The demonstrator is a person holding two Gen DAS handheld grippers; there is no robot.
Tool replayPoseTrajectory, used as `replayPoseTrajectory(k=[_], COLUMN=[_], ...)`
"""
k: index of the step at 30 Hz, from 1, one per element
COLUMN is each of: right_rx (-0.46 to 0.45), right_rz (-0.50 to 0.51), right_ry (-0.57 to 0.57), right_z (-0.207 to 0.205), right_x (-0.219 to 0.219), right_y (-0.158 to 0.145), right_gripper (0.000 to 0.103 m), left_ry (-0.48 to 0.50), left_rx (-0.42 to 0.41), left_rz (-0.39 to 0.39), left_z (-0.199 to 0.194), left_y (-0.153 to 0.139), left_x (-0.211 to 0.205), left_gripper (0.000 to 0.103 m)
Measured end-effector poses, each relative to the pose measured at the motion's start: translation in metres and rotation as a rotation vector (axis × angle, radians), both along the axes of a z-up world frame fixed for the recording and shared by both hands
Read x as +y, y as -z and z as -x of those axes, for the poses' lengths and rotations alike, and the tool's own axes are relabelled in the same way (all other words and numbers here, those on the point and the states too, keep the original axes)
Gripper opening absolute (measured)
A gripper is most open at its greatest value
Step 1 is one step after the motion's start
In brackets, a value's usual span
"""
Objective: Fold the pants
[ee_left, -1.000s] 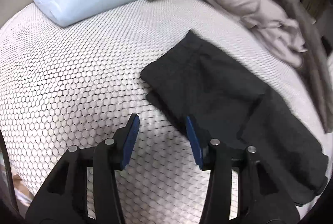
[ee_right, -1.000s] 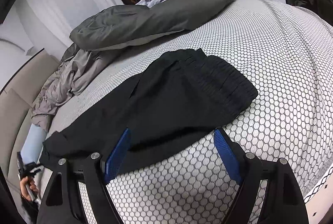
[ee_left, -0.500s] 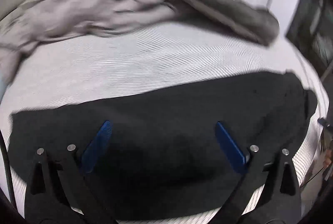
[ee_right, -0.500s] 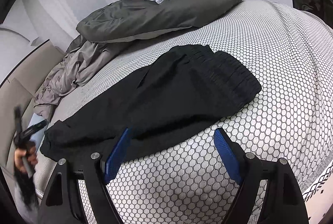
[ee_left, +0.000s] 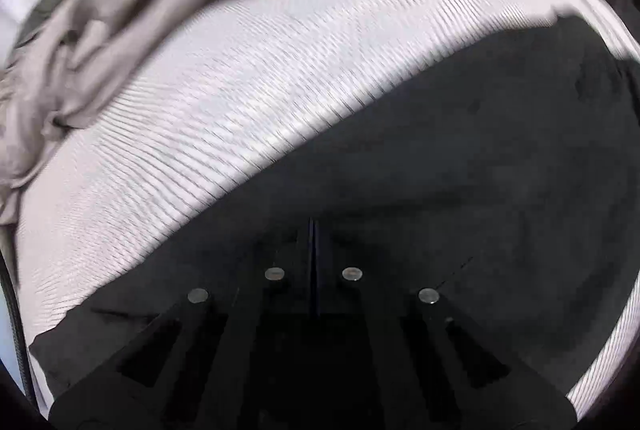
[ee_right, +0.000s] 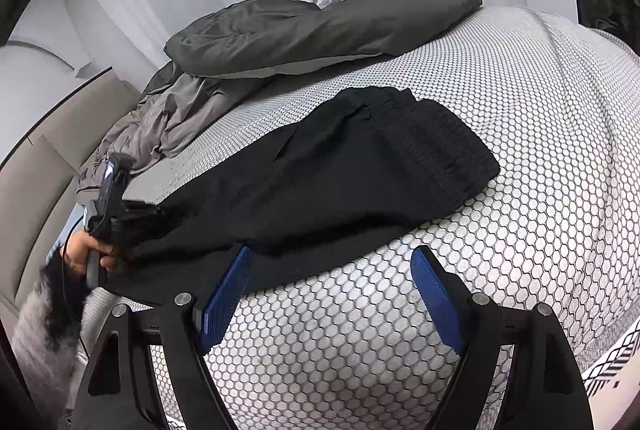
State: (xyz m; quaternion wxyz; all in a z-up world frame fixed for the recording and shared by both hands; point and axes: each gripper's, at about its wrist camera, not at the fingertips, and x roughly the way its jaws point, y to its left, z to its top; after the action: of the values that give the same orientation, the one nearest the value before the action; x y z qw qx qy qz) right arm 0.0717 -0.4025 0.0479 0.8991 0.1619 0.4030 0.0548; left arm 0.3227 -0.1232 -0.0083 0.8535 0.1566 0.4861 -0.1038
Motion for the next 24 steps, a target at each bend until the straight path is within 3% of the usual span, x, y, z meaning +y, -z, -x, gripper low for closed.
replayPoseTrajectory(k=[2,4,7,9,11,15,18,19,20,24], right_rx=[0.011,0.024,0.047,0.058,0.049,0.015,0.007,0.022,0.031,-0.008], right_rz=[-0.013,-0.038,-0.087,-0.131,-0.184,-0.279,-0.318,-0.312,-0.293,-0.182], right_ry=[0.017,0.041,0.065,0.071,0.088,0.128,0.180,0.206,0.214,0.289], right_z=[-0.002,-0.004,-0.009,-0.011,-0.015,-0.030,-0.052,-0.060,-0.068,-0.075], right_x=[-0.006,-0.013,-0.020,-0.025,-0.031,-0.044,-0.049,-0.050,-0.050,-0.058], right_y=[0.006,0.013,0.023,0.029,0.034,0.041,0.046,0.048,0.049,0.036], right_gripper=[0.083,0.083,0.083,0.083,0.083,0.083,0.062,0.036,0.016,0.018], left_ry=[-0.131,-0.220,-0.244,-0.276,-0.312,-0.396,-0.516,-0.546,-0.590,-0.731], left_rx=[-0.060,-0.038,0.018,0.020,-0.017,-0.024,-0.029,-0.030,-0.041,-0.045], left_rz=[0.037,0.071,0.105,0.161,0.256,0.367,0.437,0.456,0.483,0.503], left_z=[-0.013,-0.022,-0.019,-0.001,0.027,0.094,0.156,0.169,0.184,0.229], left_y=[-0.010,-0.011,-0.011,-0.016,-0.026,-0.037,-0.035,-0.033,-0.029,-0.008], left_x=[0.011,0.019,0.026,0.042,0.076,0.142,0.195,0.211,0.230,0.290], left_gripper=[0.000,0.001,0.019,0.063,0.074,0.075,0.076,0.076,0.076,0.076])
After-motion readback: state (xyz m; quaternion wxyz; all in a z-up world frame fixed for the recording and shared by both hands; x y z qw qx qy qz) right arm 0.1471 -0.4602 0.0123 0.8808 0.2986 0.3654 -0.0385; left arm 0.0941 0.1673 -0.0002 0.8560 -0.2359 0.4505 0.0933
